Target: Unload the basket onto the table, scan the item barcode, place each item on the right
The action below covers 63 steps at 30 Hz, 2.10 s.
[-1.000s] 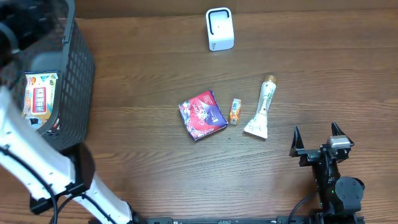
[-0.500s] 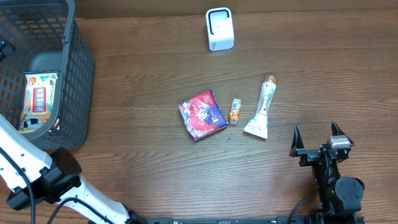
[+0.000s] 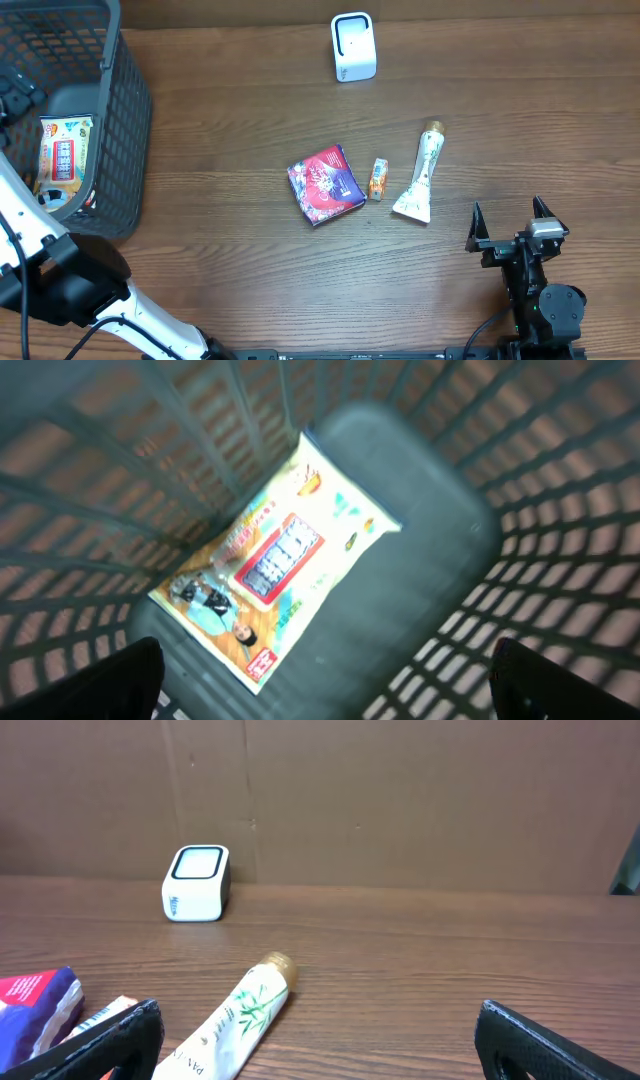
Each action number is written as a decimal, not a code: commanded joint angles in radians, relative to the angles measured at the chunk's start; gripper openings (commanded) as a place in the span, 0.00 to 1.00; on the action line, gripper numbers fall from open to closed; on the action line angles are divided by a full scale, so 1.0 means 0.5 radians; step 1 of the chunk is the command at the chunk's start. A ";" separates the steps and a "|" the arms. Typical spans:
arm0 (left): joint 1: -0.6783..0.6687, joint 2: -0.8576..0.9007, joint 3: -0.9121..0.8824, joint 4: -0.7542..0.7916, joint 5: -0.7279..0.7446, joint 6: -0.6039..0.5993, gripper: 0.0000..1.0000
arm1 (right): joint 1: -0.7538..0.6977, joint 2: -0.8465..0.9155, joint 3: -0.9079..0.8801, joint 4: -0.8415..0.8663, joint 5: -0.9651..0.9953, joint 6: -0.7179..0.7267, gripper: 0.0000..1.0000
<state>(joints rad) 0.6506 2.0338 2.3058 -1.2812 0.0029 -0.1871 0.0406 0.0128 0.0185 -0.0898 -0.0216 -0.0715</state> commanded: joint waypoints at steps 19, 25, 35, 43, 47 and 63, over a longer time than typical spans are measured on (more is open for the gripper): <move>-0.041 0.016 -1.281 0.960 -0.153 0.634 0.89 | 0.002 -0.020 -0.020 0.011 0.010 -0.002 1.00; -0.046 0.017 -1.541 1.197 -0.170 0.698 0.90 | 0.002 -0.020 -0.020 0.012 0.010 -0.002 1.00; -0.042 0.017 -1.843 1.468 -0.339 0.719 0.83 | 0.002 -0.020 -0.020 0.011 0.010 -0.002 1.00; -0.042 0.017 -1.929 1.484 -0.333 0.718 0.34 | 0.003 -0.020 -0.020 0.011 0.010 -0.002 1.00; -0.042 0.017 -1.929 1.431 -0.332 0.710 0.04 | 0.003 -0.020 -0.020 0.011 0.011 -0.002 1.00; -0.072 -0.215 -1.694 1.135 0.528 0.640 0.04 | 0.003 -0.020 -0.020 0.011 0.010 -0.002 1.00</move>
<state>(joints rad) 0.6277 1.9915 1.4200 -0.7040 0.0032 0.1562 0.0410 0.0128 0.0185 -0.0895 -0.0216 -0.0711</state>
